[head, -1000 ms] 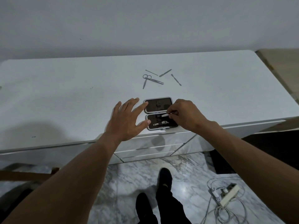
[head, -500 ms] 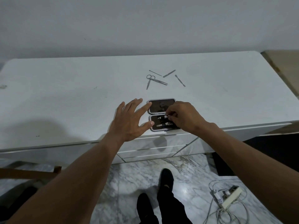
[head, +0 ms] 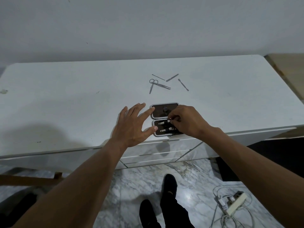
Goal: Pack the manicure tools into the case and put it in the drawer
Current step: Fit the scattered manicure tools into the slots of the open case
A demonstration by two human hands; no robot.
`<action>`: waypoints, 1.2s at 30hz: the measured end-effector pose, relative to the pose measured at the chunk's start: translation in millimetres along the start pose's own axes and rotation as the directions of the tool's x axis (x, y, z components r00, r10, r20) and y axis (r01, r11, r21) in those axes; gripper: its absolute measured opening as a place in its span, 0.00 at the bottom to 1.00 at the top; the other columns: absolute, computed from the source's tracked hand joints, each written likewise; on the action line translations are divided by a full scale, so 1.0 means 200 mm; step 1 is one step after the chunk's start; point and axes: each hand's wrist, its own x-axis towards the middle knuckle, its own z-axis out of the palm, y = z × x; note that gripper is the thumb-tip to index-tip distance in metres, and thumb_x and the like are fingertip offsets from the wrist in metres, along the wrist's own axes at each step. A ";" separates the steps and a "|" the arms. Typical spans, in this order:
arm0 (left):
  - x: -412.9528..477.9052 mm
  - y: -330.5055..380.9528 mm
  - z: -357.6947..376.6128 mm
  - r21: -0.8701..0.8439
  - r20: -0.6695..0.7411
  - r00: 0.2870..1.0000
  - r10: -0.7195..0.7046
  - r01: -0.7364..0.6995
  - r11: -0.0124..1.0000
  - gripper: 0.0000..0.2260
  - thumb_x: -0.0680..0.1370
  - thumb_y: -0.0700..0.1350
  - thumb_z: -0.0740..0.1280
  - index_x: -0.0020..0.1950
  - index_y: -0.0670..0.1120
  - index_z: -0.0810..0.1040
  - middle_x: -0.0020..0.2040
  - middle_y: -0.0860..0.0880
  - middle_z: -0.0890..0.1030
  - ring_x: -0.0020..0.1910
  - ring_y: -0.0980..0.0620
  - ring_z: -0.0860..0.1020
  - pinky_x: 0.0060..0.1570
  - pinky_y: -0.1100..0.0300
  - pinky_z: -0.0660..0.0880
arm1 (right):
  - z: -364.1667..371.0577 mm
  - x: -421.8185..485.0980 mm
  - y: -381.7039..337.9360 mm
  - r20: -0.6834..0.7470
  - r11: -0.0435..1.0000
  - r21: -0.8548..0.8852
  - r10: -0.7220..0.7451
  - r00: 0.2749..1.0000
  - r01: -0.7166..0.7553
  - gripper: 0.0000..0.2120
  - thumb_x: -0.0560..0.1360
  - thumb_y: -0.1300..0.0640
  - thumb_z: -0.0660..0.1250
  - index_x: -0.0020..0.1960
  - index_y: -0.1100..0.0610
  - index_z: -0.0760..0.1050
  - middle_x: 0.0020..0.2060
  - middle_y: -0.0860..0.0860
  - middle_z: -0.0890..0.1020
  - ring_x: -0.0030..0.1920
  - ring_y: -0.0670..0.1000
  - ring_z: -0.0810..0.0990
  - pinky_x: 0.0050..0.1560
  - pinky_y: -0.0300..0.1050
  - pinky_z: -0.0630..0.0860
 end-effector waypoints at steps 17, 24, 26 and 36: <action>0.01 0.02 -0.02 -0.019 0.005 0.999 -0.037 0.037 0.999 0.29 0.78 0.67 0.54 0.77 0.60 0.58 0.77 0.51 0.64 0.76 0.51 0.60 0.74 0.42 0.56 | -0.14 0.37 0.04 -0.112 0.994 -0.016 0.109 0.988 -0.112 0.10 0.76 0.61 0.65 0.53 0.60 0.81 0.50 0.57 0.83 0.52 0.57 0.80 0.53 0.46 0.74; 0.01 0.03 -0.03 0.007 0.032 0.998 -0.059 0.058 0.998 0.30 0.77 0.67 0.54 0.78 0.60 0.57 0.77 0.53 0.63 0.76 0.53 0.59 0.74 0.43 0.56 | -0.13 0.63 0.14 -0.112 0.982 -0.101 0.151 0.982 -0.162 0.10 0.74 0.66 0.61 0.49 0.65 0.80 0.48 0.60 0.83 0.49 0.61 0.80 0.49 0.50 0.77; 0.02 0.03 -0.03 0.018 0.038 0.997 -0.061 0.060 0.998 0.30 0.77 0.67 0.54 0.78 0.60 0.57 0.77 0.53 0.63 0.76 0.53 0.59 0.74 0.44 0.56 | -0.15 0.68 0.15 -0.099 0.979 -0.111 0.158 0.982 -0.169 0.09 0.74 0.64 0.61 0.47 0.65 0.80 0.46 0.60 0.83 0.48 0.62 0.80 0.47 0.49 0.76; 0.02 0.03 -0.04 0.031 0.050 0.996 -0.073 0.071 0.997 0.30 0.77 0.67 0.55 0.78 0.60 0.56 0.77 0.53 0.62 0.77 0.53 0.58 0.74 0.44 0.55 | -0.06 0.77 0.14 0.051 0.981 -0.181 0.088 0.995 -0.078 0.06 0.73 0.63 0.65 0.45 0.64 0.79 0.43 0.60 0.83 0.46 0.61 0.81 0.45 0.49 0.75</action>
